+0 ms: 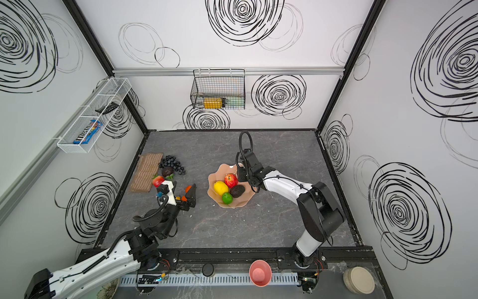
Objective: Place and organize the fake fruits in the fruit bowl
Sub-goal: 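Lower the pear into the bowl beside the apple with the right gripper, then open and withdraw the right gripper while the left gripper moves toward the loose fruits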
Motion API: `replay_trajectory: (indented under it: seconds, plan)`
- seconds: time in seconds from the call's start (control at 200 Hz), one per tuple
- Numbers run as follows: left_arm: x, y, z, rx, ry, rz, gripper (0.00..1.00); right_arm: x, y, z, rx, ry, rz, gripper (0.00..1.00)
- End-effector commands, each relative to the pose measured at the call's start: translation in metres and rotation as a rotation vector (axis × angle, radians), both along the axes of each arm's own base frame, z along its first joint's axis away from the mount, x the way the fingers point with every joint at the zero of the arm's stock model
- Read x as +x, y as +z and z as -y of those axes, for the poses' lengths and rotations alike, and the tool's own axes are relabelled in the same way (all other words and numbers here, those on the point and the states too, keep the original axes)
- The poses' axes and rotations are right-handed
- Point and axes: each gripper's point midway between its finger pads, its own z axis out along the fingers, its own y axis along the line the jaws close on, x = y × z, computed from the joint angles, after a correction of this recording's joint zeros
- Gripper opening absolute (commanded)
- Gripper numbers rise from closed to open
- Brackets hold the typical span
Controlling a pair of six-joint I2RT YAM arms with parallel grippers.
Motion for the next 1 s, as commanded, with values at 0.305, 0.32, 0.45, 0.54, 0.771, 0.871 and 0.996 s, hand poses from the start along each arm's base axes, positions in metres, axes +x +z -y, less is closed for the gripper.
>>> replay_trajectory:
  seconds: [0.305, 0.32, 0.45, 0.54, 0.771, 0.871, 0.996]
  plan:
    - [0.001, 0.014, -0.003, -0.047, 0.012, 0.031, 0.96, -0.012, -0.024, -0.003, -0.004, 0.014, -0.066, 0.54]
    - [0.001, 0.014, -0.003, -0.045, 0.012, 0.030, 0.96, -0.012, -0.023, -0.003, -0.003, 0.013, -0.064, 0.54]
    - [0.001, 0.014, -0.003, -0.046, 0.013, 0.031, 0.96, -0.016, -0.023, -0.004, -0.011, 0.013, -0.066, 0.54]
    - [0.001, 0.014, -0.003, -0.048, 0.012, 0.031, 0.96, -0.019, -0.022, -0.004, -0.016, 0.015, -0.065, 0.55]
    - [0.001, 0.015, -0.003, -0.047, 0.012, 0.032, 0.96, -0.024, -0.026, -0.006, -0.022, 0.017, -0.073, 0.57]
    - [0.001, 0.014, -0.002, -0.048, 0.011, 0.031, 0.96, -0.023, -0.025, -0.006, -0.021, 0.015, -0.070, 0.58]
    - [0.001, 0.014, -0.003, -0.047, 0.012, 0.032, 0.96, -0.022, -0.022, -0.007, -0.023, 0.012, -0.062, 0.63]
